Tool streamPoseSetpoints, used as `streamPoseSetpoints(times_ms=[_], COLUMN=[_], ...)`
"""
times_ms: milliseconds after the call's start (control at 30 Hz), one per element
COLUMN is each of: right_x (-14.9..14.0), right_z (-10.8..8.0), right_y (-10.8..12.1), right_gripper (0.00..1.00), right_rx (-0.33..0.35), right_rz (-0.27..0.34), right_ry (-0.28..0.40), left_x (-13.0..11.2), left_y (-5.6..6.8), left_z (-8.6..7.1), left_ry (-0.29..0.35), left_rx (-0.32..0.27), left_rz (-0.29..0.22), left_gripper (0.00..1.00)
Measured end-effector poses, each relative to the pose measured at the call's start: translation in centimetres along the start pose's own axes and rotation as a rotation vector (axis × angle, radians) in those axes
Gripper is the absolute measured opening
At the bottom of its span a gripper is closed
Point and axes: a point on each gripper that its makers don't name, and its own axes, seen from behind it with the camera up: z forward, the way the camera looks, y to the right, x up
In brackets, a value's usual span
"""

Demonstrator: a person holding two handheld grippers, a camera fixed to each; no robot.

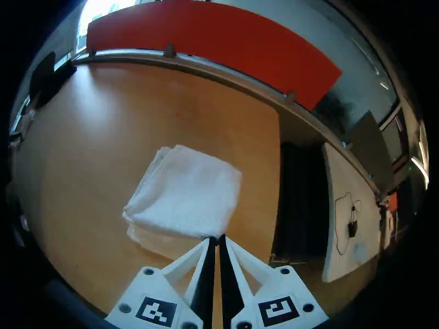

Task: Fold towel

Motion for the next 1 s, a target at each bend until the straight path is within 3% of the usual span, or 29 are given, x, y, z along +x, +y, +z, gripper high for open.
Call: streamPoseSetpoints(times_ms=[367,500,633,767,1000], right_x=[-0.19,-0.3,-0.38,-0.27,0.46], right_z=[0.34,0.33,0.21,0.02,-0.42], right_y=[-0.74,-0.94,-0.94,-0.57,-0.2], right_gripper=[0.05,0.11,0.31,0.35,0.9], right_rx=[-0.011,-0.017,-0.025,-0.042,-0.061], right_rz=[0.023,0.027,0.03,0.031,0.034], right_ry=[-0.018,-0.024,-0.032,-0.034,-0.02], left_x=[-0.44,-0.52,-0.52,-0.47,-0.28], left_y=[-0.45,-0.57,-0.55,-0.46,-0.47], left_z=[-0.16,-0.21,-0.19,-0.12,-0.11], left_ry=[-0.004,-0.006,-0.006,-0.005,-0.001], left_rx=[0.007,0.009,0.008,0.007,0.005], left_rz=[-0.006,-0.007,-0.005,-0.004,-0.005], left_gripper=[0.93,0.93,0.93,0.93,0.93])
